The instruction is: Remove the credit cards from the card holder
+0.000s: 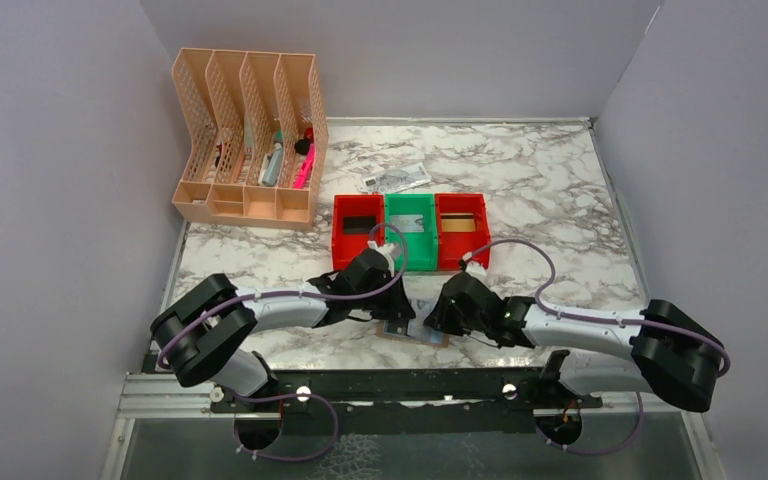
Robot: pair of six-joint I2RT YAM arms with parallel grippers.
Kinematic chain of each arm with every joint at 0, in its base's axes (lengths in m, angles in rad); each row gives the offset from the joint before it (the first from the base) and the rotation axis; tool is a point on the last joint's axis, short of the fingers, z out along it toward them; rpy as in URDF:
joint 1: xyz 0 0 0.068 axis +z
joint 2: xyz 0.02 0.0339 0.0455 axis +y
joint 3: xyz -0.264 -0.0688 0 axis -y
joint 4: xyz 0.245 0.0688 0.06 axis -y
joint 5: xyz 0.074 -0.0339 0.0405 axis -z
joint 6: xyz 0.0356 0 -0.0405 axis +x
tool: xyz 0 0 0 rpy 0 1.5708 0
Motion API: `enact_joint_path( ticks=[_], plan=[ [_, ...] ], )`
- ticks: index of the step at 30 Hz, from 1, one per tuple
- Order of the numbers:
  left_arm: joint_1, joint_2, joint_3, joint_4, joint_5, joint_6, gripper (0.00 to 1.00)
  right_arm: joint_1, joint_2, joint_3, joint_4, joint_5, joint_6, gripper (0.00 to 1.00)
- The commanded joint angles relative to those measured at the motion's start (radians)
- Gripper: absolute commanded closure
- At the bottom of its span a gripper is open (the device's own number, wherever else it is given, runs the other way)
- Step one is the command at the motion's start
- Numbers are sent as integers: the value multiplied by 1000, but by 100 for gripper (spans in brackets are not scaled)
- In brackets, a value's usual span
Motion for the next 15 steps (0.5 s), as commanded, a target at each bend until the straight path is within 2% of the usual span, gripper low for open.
enact_joint_path(
  ticks=[1, 5, 15],
  plan=[
    [-4, 11, -9, 92, 63, -26, 75, -4, 15, -81, 40, -28, 74, 72],
    [-4, 30, -15, 124, 94, -42, 71, -4, -22, -126, 52, -17, 113, 72],
    [-4, 77, 8, 132, 135, -31, 71, -4, -38, -140, 40, -4, 123, 72]
  ],
)
